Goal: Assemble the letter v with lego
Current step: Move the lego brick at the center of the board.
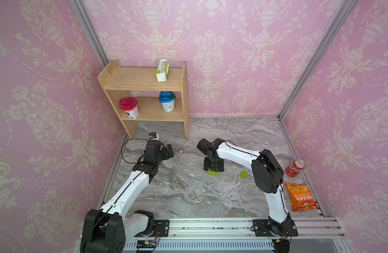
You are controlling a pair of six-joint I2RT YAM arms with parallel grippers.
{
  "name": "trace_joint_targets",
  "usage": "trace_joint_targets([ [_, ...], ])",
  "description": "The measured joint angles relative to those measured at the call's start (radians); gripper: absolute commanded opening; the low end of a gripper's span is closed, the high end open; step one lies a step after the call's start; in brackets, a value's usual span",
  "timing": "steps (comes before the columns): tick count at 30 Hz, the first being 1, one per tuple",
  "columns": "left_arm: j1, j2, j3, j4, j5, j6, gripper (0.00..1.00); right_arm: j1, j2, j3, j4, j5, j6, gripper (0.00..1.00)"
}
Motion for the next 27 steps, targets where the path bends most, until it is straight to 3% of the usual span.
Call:
trace_joint_targets([
  [12,0.0,0.001,0.0,0.0,0.003,0.0,0.99,-0.064,0.206,0.34,-0.098,0.05,-0.16,0.36],
  [17,0.0,0.001,0.0,-0.003,0.003,0.0,0.99,-0.075,0.232,0.385,-0.134,0.053,-0.179,0.4],
  [19,0.0,0.001,0.0,-0.004,0.003,0.0,0.99,-0.075,0.232,0.385,-0.135,0.053,-0.182,0.44],
  [27,0.0,0.001,0.0,-0.007,0.003,0.0,0.99,-0.075,0.231,0.384,-0.137,0.042,-0.199,0.84],
])
